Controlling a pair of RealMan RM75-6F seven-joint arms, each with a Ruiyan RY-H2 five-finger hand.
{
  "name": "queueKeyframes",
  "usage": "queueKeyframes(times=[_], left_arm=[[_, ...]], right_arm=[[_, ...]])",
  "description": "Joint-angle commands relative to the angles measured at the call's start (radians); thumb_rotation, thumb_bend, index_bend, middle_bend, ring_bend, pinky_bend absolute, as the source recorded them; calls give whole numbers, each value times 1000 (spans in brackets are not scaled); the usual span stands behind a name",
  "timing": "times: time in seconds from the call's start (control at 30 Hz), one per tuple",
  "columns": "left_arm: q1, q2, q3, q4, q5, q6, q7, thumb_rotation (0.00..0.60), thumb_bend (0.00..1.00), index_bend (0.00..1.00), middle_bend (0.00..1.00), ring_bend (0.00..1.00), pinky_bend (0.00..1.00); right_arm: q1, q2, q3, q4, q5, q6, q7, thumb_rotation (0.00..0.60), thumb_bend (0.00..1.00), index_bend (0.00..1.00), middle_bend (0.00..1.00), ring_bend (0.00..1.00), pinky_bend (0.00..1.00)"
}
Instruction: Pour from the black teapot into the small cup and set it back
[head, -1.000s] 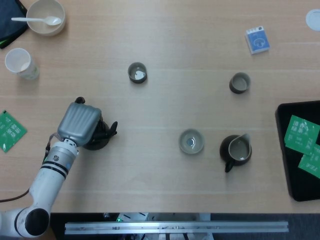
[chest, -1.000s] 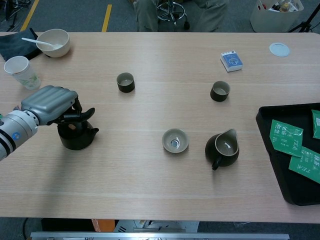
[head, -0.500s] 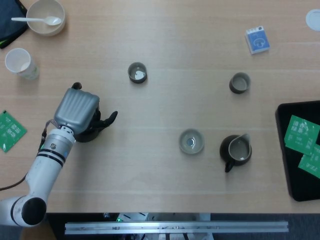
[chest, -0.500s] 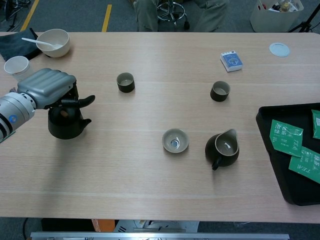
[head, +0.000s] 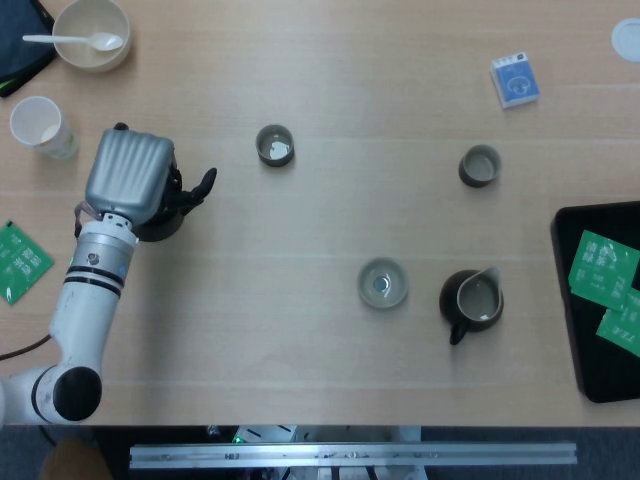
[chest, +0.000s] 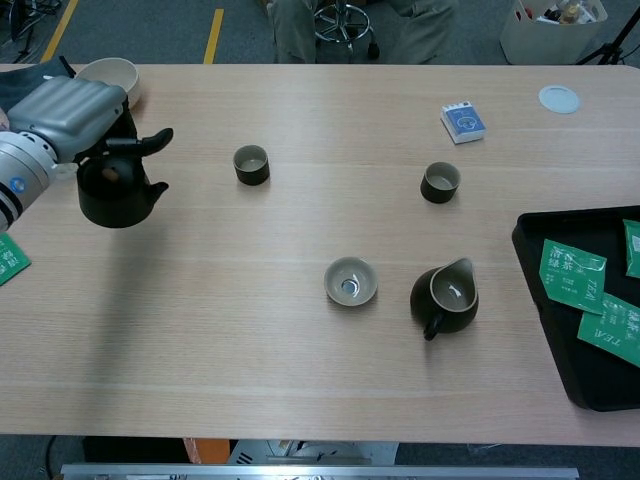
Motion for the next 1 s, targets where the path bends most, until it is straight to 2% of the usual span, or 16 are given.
queueKeyframes(times=[0.03, 0.13, 0.17, 0.33, 0.47, 0.7, 1.0], left_arm=[[-7, -12, -15, 22, -12, 14, -3, 159, 269, 999, 1000, 953, 443], [-13, -16, -20, 36, -23, 17, 4, 273, 269, 999, 1000, 955, 449], [-14, -18, -23, 39, -27, 20, 4, 292, 269, 999, 1000, 956, 449], [-18, -32, -36, 59, -43, 36, -3, 265, 269, 1000, 1000, 960, 449], [-21, -42, -43, 72, -50, 40, -9, 282, 291, 1000, 1000, 961, 449], [-28, -58, -45, 93, -44, 45, -12, 316, 417, 1000, 1000, 961, 449], [-47, -57, -42, 76, -28, 32, 1, 344, 434, 994, 1000, 960, 449]], right_arm=[[-1, 1, 0, -1, 0, 1, -1, 600, 433, 265, 313, 194, 126], [-3, 2, 0, -3, 0, 3, -2, 600, 433, 264, 313, 194, 126], [-3, 3, 0, -3, 0, 3, -2, 600, 433, 264, 312, 194, 126], [-5, 4, 0, -5, 2, 2, -4, 600, 433, 265, 313, 194, 126], [-6, 5, 0, -6, 2, 4, -4, 600, 432, 265, 312, 194, 126], [-12, 7, -2, -5, 4, 7, -1, 600, 433, 265, 313, 194, 126], [-20, 9, -2, -2, 5, 14, 7, 600, 433, 265, 312, 194, 126]])
